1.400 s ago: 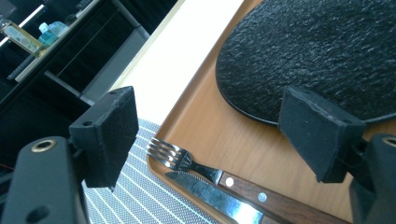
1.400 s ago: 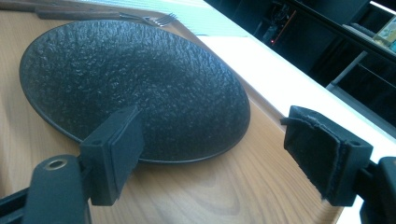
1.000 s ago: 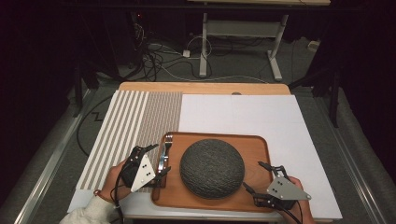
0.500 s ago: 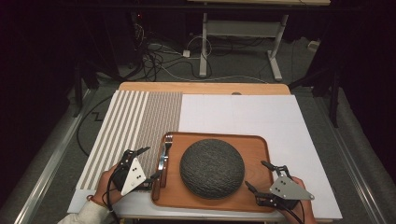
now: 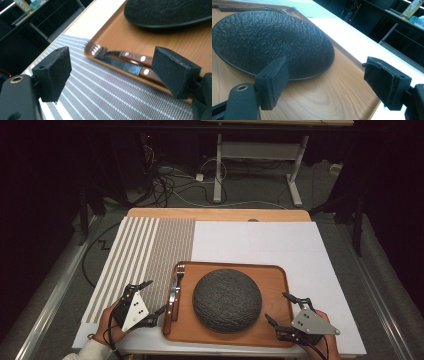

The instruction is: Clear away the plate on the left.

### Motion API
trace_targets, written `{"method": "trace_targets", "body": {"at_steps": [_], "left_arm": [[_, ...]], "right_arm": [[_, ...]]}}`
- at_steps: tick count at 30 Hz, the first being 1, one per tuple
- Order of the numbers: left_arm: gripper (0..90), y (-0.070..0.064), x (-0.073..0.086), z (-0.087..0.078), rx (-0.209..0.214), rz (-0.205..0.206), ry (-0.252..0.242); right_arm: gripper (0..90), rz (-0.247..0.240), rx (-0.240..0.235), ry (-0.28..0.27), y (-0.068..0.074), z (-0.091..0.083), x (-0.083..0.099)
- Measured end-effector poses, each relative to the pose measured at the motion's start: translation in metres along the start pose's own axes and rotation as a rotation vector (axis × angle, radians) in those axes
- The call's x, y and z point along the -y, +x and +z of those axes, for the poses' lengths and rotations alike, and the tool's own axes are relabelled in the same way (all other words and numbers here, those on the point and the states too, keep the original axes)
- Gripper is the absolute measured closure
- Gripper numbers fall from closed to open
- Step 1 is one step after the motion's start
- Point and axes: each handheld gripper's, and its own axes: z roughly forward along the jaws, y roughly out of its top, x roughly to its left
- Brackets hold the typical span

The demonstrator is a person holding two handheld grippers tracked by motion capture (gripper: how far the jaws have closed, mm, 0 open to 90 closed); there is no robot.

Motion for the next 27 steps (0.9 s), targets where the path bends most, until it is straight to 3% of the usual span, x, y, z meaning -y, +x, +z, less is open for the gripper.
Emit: {"method": "trace_targets", "body": {"at_steps": [15,27], "left_arm": [[15.9,-0.004,0.024,-0.011,0.004,-0.054,0.074],[15.9,-0.006,0.025,-0.017,0.012,-0.068,0.064]], "right_arm": [[20.7,0.014,-0.007,0.001,-0.003,0.0,0.003],[20.7,-0.003,-0.018,0.0,0.0,0.001,0.001]]}}
